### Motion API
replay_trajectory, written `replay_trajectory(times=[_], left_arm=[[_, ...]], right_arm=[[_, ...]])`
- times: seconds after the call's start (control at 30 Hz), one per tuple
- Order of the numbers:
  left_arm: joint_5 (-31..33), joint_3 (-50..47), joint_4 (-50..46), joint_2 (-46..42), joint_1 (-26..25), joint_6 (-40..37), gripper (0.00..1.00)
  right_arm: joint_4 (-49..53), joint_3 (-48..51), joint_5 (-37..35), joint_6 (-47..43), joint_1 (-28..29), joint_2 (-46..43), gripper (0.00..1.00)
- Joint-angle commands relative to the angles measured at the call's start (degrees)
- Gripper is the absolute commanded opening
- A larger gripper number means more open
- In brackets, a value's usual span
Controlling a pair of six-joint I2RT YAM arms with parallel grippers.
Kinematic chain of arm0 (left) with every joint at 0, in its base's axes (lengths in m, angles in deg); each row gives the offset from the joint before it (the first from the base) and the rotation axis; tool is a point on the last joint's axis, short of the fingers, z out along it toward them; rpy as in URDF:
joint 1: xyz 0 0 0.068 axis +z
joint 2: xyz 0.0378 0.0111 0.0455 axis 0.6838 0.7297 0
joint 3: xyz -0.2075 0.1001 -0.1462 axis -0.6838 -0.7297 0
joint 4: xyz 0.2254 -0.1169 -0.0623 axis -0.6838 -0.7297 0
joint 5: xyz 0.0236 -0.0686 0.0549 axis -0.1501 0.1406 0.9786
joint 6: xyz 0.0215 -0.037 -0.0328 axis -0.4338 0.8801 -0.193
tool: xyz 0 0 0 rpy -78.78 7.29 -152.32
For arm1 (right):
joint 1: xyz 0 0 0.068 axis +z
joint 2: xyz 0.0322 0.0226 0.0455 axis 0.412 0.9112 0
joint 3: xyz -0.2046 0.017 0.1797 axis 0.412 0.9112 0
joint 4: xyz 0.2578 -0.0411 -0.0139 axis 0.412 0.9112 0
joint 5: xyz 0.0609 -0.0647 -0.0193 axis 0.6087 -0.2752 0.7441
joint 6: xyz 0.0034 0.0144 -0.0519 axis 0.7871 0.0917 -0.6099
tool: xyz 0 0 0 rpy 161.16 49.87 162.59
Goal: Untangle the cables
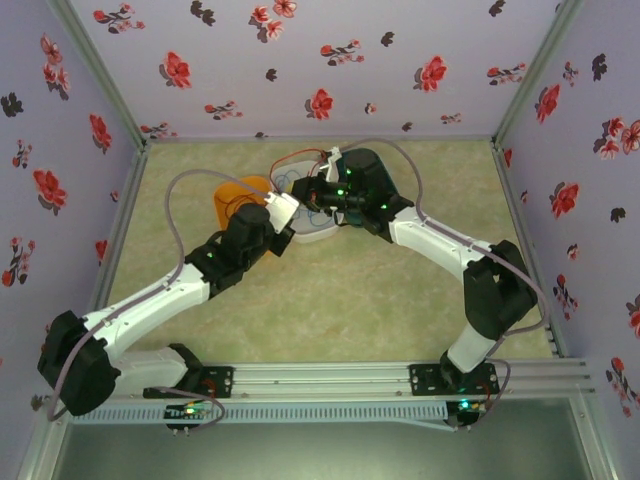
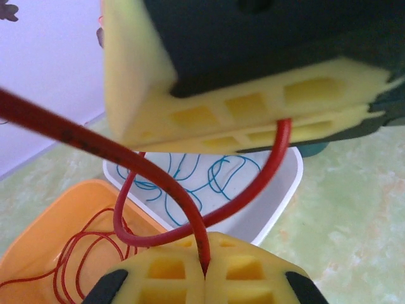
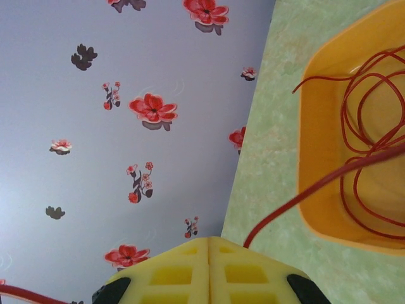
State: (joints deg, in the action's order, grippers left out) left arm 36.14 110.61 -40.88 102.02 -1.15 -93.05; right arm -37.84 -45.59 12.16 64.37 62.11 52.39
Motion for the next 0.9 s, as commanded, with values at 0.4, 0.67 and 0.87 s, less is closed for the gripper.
replay_trajectory(times=[0.4, 0.67, 0.87], left_arm=[[-11.7, 6.0, -14.0, -2.3, 12.4, 17.2, 0.00], [-15.5, 7.2, -16.3, -0.7, 16.9, 21.5, 0.00], [-17.1, 10.7, -19.9, -1.5, 21.3, 24.0, 0.00]], right_arm=[[25.8, -6.2, -5.6, -20.1, 0.4, -5.3, 0.65], [28.0, -8.6, -4.8, -21.8, 0.4, -5.7, 0.57], [29.1, -13.8, -3.5, -23.8, 0.4, -1.9, 0.54]])
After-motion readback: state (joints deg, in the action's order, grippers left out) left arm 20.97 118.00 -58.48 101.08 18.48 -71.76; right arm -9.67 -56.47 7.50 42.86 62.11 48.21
